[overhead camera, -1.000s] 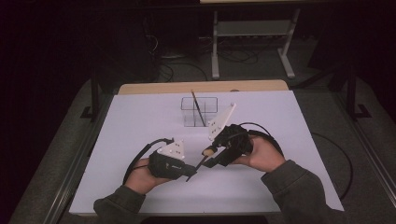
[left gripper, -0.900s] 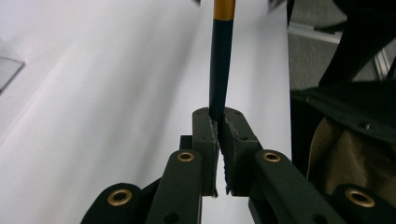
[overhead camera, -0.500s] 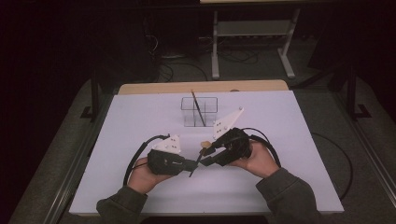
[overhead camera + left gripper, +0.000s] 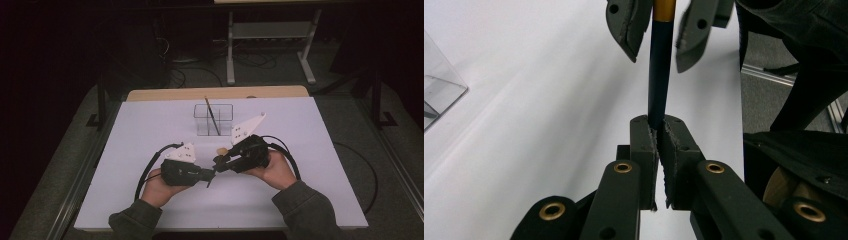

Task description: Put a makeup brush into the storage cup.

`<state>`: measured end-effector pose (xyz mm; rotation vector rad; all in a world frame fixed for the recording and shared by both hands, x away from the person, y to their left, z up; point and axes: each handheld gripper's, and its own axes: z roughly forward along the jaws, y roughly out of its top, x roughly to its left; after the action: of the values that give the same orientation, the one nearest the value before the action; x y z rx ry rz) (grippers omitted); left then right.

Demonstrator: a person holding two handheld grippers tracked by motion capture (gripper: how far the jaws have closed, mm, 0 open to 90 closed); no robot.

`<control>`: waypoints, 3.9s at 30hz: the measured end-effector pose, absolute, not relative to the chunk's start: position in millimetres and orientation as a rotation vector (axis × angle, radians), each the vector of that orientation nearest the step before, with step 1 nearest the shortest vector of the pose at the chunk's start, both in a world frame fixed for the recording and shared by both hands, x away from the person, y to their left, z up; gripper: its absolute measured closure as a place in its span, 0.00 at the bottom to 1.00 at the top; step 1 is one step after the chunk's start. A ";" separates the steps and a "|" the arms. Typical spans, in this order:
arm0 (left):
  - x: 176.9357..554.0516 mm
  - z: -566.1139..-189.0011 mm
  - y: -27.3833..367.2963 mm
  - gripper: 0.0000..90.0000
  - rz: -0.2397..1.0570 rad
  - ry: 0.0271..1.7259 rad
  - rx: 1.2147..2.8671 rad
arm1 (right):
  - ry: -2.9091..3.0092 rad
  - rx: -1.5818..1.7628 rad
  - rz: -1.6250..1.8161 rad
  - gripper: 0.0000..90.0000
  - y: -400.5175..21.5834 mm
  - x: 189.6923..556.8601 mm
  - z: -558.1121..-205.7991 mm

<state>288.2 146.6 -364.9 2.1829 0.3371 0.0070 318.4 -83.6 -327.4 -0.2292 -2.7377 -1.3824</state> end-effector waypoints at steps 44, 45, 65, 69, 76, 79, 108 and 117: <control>277.5 -387.5 198.5 0.71 0.100 0.463 2.284 | -2.856 -0.335 -1.083 0.92 -96.7 360.6 -316.7; 276.9 -388.5 200.2 0.71 0.101 0.469 2.280 | -2.859 -0.337 -1.086 0.92 -97.9 361.2 -316.1; 267.1 -390.8 219.1 0.61 0.133 0.541 2.268 | -2.878 -0.429 -1.106 0.92 -116.0 365.4 -306.8; 266.9 -391.9 222.4 0.58 0.141 0.558 2.267 | -2.882 -0.441 -1.109 0.92 -118.7 368.8 -303.9; 267.6 -394.7 224.1 0.55 0.130 0.578 2.271 | -2.883 -0.490 -1.118 0.92 -123.2 375.7 -298.8; 267.4 -393.9 225.3 0.54 0.137 0.573 2.265 | -2.879 -0.514 -1.103 0.92 -124.9 377.1 -296.4; 267.7 -391.6 239.1 0.48 0.165 0.625 2.241 | -2.914 -0.556 -1.138 0.92 -121.9 402.5 -260.4; 267.8 -391.2 240.4 0.47 0.169 0.623 2.235 | -2.924 -0.603 -1.118 0.92 -119.2 411.9 -251.8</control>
<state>267.8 240.4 -391.2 2.2348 0.6232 0.1694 411.9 -119.2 -251.8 -0.6031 -2.9236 -1.1181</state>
